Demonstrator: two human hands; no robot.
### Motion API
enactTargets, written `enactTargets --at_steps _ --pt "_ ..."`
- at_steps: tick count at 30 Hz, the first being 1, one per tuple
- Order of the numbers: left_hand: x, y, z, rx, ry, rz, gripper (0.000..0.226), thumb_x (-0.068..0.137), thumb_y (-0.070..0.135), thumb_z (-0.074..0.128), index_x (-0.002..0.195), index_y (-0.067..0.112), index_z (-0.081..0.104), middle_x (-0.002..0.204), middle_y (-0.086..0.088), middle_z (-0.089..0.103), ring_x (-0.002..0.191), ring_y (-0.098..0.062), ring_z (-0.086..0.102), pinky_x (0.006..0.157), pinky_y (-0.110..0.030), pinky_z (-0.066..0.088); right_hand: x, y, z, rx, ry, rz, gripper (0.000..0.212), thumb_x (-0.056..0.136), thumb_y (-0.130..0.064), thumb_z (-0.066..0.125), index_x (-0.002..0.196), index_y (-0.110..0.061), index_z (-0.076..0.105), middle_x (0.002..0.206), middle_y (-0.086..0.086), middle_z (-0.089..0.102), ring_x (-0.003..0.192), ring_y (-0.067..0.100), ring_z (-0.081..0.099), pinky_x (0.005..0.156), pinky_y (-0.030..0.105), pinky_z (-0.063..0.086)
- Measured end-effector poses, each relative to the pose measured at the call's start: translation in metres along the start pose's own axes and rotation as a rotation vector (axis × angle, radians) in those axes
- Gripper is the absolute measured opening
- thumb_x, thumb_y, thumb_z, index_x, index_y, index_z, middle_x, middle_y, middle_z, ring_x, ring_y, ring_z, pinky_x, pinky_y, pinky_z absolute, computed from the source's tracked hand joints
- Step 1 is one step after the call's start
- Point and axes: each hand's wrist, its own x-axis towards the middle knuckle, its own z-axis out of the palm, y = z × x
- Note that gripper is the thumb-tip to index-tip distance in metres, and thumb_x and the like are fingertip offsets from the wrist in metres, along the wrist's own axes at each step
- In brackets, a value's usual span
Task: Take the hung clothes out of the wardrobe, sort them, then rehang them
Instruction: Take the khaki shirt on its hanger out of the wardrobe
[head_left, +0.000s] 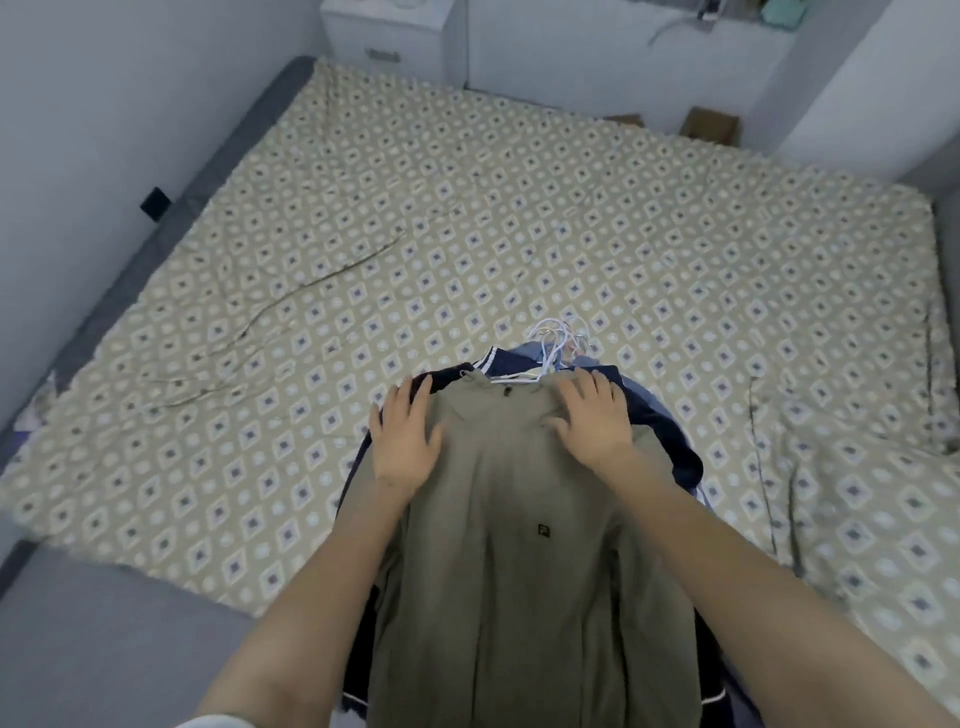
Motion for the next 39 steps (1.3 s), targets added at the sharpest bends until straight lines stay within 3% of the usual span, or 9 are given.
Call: enactTargets --at_steps 6,11,18,28,33,39 --pt "-0.077 -0.013 -0.054 0.015 0.135 -0.189 0.065 0.102 0.044 0.043 0.158 0.026 0.016 0.166 -0.003 0.009 0.153 -0.024 0.002 0.121 -0.050 -0.006 -0.020 -0.067 -0.058 -0.061 0.015 -0.212 0.068 0.101 -0.048 0.038 0.157 -0.025 0.008 0.163 0.009 0.010 0.150 0.032 0.004 0.120 0.048 0.005" --pt "-0.159 -0.035 -0.104 0.051 0.236 -0.430 0.066 0.102 0.053 0.032 0.158 0.028 0.008 0.166 0.002 0.002 0.153 -0.021 -0.004 0.121 -0.050 -0.008 -0.057 -0.143 -0.088 -0.135 0.057 -0.440 0.071 0.099 -0.055 0.038 0.157 -0.027 0.007 0.163 0.008 0.012 0.150 0.031 0.009 0.120 0.049 0.010" --pt "-0.308 -0.082 -0.164 0.004 0.462 -0.698 0.070 0.098 0.057 0.034 0.158 0.027 0.013 0.166 0.000 0.009 0.153 -0.021 -0.001 0.119 -0.049 -0.011 -0.148 -0.282 -0.099 -0.154 0.081 -0.775 0.073 0.097 -0.059 0.037 0.156 -0.028 0.009 0.163 0.006 0.010 0.150 0.031 0.006 0.119 0.048 0.014" --pt "-0.593 -0.128 -0.180 0.030 0.690 -1.202 0.071 0.100 0.050 0.044 0.158 0.027 0.011 0.166 0.001 0.009 0.153 -0.021 0.000 0.119 -0.052 -0.007 -0.376 -0.454 -0.051 -0.232 0.069 -1.343 0.072 0.095 -0.054 0.047 0.155 -0.027 0.017 0.162 0.009 0.017 0.149 0.030 0.011 0.118 0.047 0.018" --pt "-0.733 -0.124 -0.158 0.003 0.789 -1.395 0.069 0.100 0.052 0.042 0.158 0.029 0.011 0.166 0.002 0.009 0.153 -0.021 -0.001 0.121 -0.053 -0.006 -0.514 -0.496 -0.010 -0.313 0.023 -1.592 0.072 0.097 -0.054 0.044 0.156 -0.026 0.014 0.161 0.008 0.016 0.149 0.030 0.011 0.118 0.046 0.017" --pt "-0.890 -0.104 -0.128 -0.001 0.834 -1.609 0.070 0.100 0.054 0.040 0.158 0.030 0.010 0.166 0.002 0.009 0.153 -0.022 0.002 0.120 -0.052 -0.003 -0.669 -0.514 0.041 -0.224 -0.113 -1.760 0.065 0.097 -0.051 0.046 0.152 -0.021 0.027 0.152 0.009 0.034 0.141 0.030 0.028 0.108 0.044 0.033"
